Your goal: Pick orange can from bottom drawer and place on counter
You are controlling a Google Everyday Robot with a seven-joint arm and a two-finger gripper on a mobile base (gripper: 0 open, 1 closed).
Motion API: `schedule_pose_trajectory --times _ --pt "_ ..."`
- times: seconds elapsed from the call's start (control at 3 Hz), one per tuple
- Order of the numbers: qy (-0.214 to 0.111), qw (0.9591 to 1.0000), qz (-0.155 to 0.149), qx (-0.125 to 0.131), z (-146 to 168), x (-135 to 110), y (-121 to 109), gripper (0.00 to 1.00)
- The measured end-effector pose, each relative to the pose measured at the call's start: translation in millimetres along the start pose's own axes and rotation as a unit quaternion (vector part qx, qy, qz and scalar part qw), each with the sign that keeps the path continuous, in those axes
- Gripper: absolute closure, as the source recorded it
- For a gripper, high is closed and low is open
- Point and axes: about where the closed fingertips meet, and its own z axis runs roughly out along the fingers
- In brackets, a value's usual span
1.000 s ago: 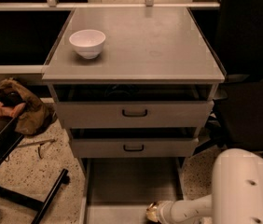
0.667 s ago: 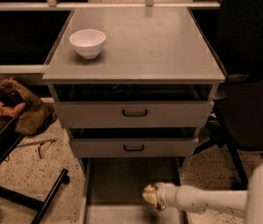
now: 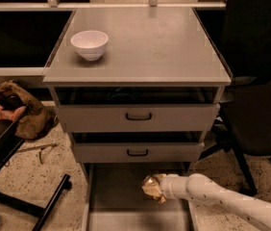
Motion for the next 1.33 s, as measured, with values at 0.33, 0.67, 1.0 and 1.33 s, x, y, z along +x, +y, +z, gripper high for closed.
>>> schedule_pose_trajectory --times 0.33,0.67,1.0,1.33 --pt "0.021 0.9989 -0.002 -0.042 0 10 22 1.0" --pt "0.021 0.9989 -0.002 -0.042 -1 10 22 1.0" --pt "0.008 0.999 -0.019 -0.04 -10 -16 25 1.0" --pt "-0.02 0.998 -0.047 -0.039 -44 -79 31 1.0"
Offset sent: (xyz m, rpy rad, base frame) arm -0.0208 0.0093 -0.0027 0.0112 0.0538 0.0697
